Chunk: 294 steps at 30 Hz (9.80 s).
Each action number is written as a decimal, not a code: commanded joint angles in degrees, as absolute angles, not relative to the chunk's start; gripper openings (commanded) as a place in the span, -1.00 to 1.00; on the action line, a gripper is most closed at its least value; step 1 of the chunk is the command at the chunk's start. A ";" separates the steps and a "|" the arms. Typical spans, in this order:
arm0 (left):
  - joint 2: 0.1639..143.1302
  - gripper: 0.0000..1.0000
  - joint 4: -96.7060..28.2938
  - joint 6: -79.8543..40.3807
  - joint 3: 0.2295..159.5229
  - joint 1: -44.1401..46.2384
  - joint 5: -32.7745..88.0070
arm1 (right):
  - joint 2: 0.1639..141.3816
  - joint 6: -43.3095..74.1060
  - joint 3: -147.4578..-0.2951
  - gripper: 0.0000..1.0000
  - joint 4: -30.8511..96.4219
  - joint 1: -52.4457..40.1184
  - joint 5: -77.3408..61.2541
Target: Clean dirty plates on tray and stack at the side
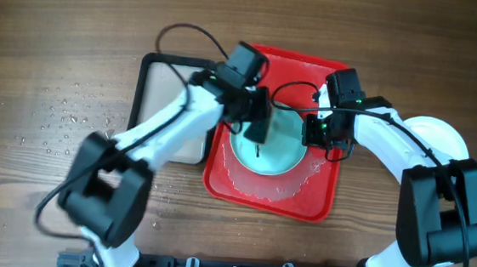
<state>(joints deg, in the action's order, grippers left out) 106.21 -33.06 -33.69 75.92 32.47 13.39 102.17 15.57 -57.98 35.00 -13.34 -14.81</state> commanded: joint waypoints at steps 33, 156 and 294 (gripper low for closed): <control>112.14 -0.27 -35.40 -31.66 76.75 36.51 23.75 | 103.66 18.20 -52.69 -0.88 32.40 -13.28 -13.30; 97.71 -0.92 -41.89 -9.69 71.75 24.27 12.45 | 93.36 16.67 -58.76 -0.91 38.79 -13.96 -7.42; 74.85 1.00 -44.66 -23.81 63.81 10.48 7.22 | 39.77 8.45 -67.85 0.99 61.65 11.57 -33.10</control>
